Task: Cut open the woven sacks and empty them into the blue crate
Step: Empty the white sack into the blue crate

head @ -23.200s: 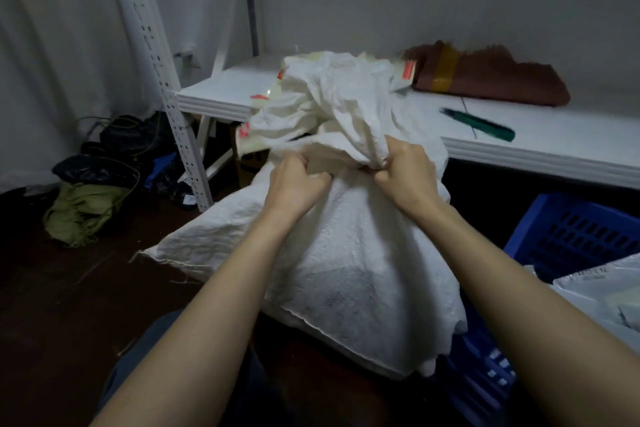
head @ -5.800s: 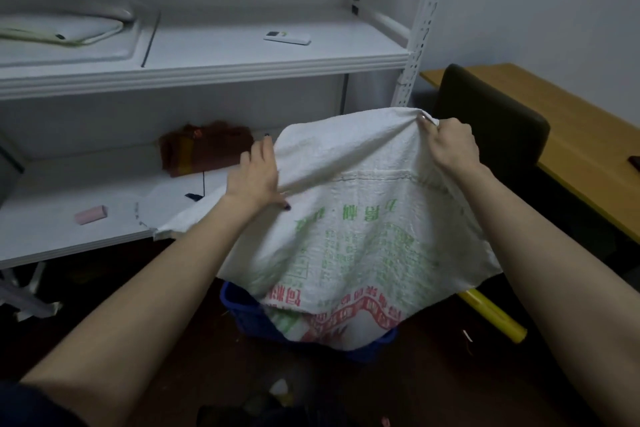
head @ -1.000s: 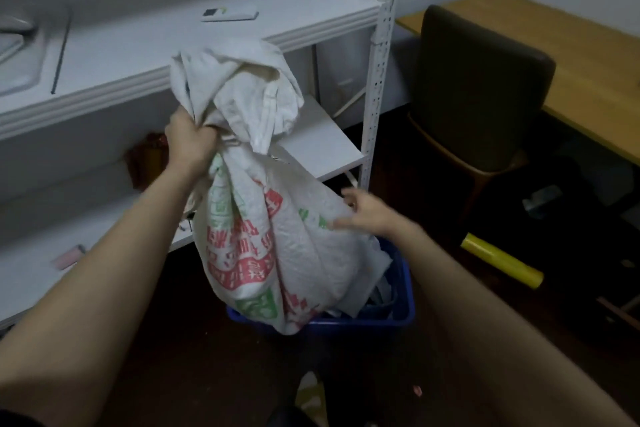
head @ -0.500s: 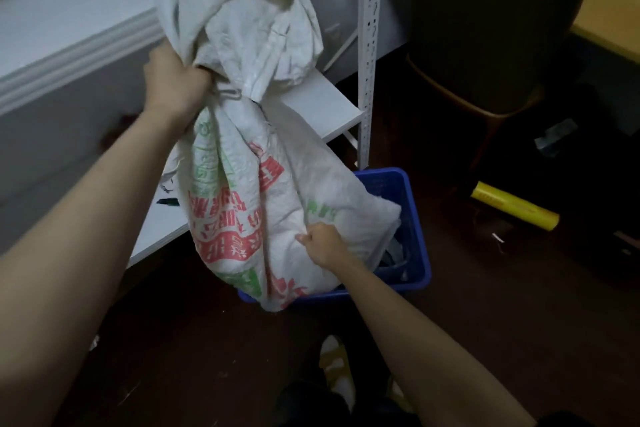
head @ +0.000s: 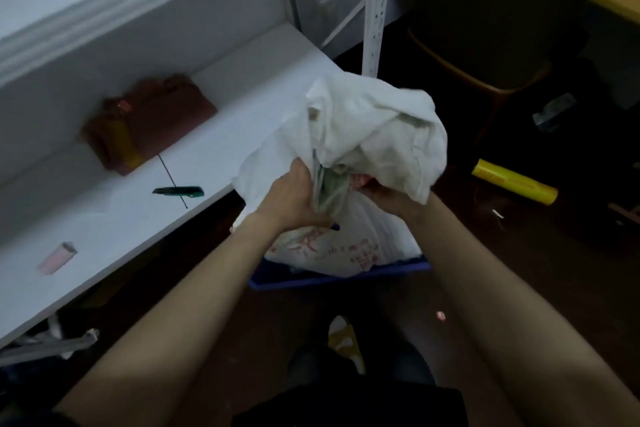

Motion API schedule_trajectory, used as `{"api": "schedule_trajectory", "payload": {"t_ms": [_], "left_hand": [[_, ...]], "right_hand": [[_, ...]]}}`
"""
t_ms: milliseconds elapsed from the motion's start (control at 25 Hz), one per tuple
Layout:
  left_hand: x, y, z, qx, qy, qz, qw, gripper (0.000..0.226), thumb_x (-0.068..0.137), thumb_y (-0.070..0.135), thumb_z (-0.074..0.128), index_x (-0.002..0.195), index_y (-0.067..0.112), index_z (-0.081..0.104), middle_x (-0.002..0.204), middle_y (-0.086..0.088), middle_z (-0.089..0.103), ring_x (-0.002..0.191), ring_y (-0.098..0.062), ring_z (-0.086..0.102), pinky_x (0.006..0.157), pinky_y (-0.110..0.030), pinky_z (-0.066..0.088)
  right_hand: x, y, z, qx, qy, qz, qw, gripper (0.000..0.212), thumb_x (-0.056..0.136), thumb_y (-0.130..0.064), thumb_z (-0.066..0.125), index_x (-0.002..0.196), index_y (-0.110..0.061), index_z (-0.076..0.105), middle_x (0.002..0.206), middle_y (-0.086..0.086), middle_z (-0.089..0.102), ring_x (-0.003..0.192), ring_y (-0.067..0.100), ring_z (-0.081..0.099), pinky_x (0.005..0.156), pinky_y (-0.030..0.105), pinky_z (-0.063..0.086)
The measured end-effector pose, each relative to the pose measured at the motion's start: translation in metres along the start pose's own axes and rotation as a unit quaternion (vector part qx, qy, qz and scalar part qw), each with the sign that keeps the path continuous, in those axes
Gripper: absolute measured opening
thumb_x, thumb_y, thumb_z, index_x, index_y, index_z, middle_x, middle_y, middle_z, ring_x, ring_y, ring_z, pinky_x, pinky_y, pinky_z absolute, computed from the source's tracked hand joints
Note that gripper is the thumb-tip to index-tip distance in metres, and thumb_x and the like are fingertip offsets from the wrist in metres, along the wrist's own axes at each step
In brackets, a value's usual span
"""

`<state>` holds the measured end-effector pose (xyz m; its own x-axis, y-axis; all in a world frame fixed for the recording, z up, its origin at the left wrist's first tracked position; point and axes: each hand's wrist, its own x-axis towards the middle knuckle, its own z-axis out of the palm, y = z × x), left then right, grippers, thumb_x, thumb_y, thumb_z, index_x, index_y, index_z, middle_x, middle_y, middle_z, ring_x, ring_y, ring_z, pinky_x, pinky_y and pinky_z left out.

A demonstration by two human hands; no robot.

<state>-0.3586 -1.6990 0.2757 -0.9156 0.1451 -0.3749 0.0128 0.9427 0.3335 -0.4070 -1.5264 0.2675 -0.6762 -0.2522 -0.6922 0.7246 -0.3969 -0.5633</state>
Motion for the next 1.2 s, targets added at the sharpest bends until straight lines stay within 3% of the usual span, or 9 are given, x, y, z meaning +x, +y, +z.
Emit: {"api": "schedule_trajectory", "payload": {"t_ms": [80, 200, 360, 480, 640, 760, 840, 1040, 1200], "left_hand": [[0.017, -0.004, 0.035, -0.007, 0.032, -0.068, 0.997, 0.097, 0.064, 0.052, 0.077, 0.134, 0.002, 0.032, 0.127, -0.016, 0.043, 0.113, -0.031, 0.048, 0.092, -0.038, 0.044], [0.031, 0.005, 0.065, -0.084, 0.105, -0.103, 0.986, 0.046, 0.091, 0.033, 0.05, 0.117, -0.006, 0.05, 0.112, -0.023, 0.058, 0.104, -0.038, 0.057, 0.081, -0.038, 0.044], [0.039, -0.001, 0.047, -0.097, 0.269, -0.106, 0.952, 0.031, 0.092, 0.011, 0.041, 0.114, -0.005, 0.056, 0.113, -0.022, 0.06, 0.108, -0.036, 0.056, 0.085, -0.034, 0.036], [0.043, -0.013, 0.015, -0.364, 0.335, -0.147, 0.857, 0.035, 0.088, 0.006, 0.054, 0.122, 0.002, 0.055, 0.117, -0.014, 0.061, 0.11, -0.027, 0.057, 0.087, -0.026, 0.042], [0.039, -0.023, -0.027, -0.566, 0.292, -0.15, 0.756, 0.032, 0.084, 0.003, 0.06, 0.116, 0.003, 0.06, 0.095, 0.002, 0.067, 0.087, -0.014, 0.065, 0.075, -0.026, 0.052], [0.039, -0.019, -0.035, -0.608, 0.291, -0.144, 0.724, 0.017, 0.084, -0.002, 0.06, 0.094, 0.01, 0.065, 0.086, 0.002, 0.067, 0.075, -0.01, 0.067, 0.069, -0.025, 0.055], [0.041, -0.021, -0.032, -0.633, 0.279, -0.144, 0.707, 0.017, 0.085, -0.002, 0.06, 0.091, 0.013, 0.064, 0.09, -0.003, 0.068, 0.078, -0.014, 0.068, 0.073, -0.03, 0.056], [0.054, -0.046, -0.024, -0.689, 0.213, -0.179, 0.669, 0.051, 0.071, 0.012, 0.071, 0.12, 0.003, 0.058, 0.12, -0.019, 0.062, 0.105, -0.031, 0.064, 0.085, -0.043, 0.055], [0.055, -0.048, -0.004, -0.637, 0.294, -0.239, 0.671, 0.016, 0.083, 0.001, 0.061, 0.098, 0.003, 0.06, 0.105, -0.018, 0.066, 0.09, -0.028, 0.069, 0.077, -0.04, 0.057]], "right_hand": [[-0.004, 0.003, 0.001, -0.038, -0.026, 0.024, 0.999, 0.034, 0.101, -0.014, 0.041, 0.133, -0.006, 0.046, 0.129, 0.011, 0.053, 0.121, 0.025, 0.047, 0.091, 0.011, 0.036], [-0.013, 0.003, 0.01, 0.01, -0.058, -0.016, 0.998, 0.025, 0.099, 0.0, 0.034, 0.106, 0.001, 0.057, 0.093, 0.017, 0.07, 0.09, 0.024, 0.066, 0.093, 0.037, 0.05], [-0.011, -0.008, -0.032, -0.062, -0.029, -0.053, 0.996, 0.02, 0.098, -0.002, 0.039, 0.11, -0.002, 0.055, 0.092, 0.012, 0.069, 0.088, 0.023, 0.067, 0.078, 0.031, 0.059], [-0.007, 0.0, -0.089, -0.074, 0.115, -0.06, 0.989, 0.025, 0.096, -0.005, 0.046, 0.119, 0.002, 0.054, 0.09, 0.013, 0.067, 0.08, 0.019, 0.068, 0.083, 0.035, 0.057], [0.02, 0.059, -0.154, -0.124, 0.318, 0.06, 0.938, 0.036, 0.091, -0.001, 0.051, 0.125, 0.01, 0.05, 0.073, 0.012, 0.058, 0.066, 0.025, 0.06, 0.064, 0.037, 0.054], [0.035, 0.105, -0.158, -0.036, 0.307, 0.157, 0.938, 0.042, 0.096, -0.015, 0.048, 0.135, -0.003, 0.04, 0.111, 0.014, 0.052, 0.093, 0.034, 0.056, 0.072, 0.045, 0.05], [0.047, 0.127, -0.152, 0.066, 0.259, 0.147, 0.952, 0.041, 0.1, -0.032, 0.042, 0.135, -0.011, 0.04, 0.112, 0.01, 0.049, 0.102, 0.03, 0.054, 0.08, 0.04, 0.048], [0.085, 0.147, -0.129, 0.084, 0.177, 0.102, 0.975, 0.018, 0.101, -0.02, 0.044, 0.113, -0.01, 0.053, 0.084, 0.005, 0.059, 0.069, 0.018, 0.054, 0.048, 0.028, 0.052], [0.106, 0.143, -0.093, 0.023, 0.143, 0.075, 0.987, 0.016, 0.094, -0.004, 0.049, 0.09, -0.014, 0.06, 0.069, 0.001, 0.049, 0.048, 0.006, 0.046, 0.035, 0.017, 0.038]]}}
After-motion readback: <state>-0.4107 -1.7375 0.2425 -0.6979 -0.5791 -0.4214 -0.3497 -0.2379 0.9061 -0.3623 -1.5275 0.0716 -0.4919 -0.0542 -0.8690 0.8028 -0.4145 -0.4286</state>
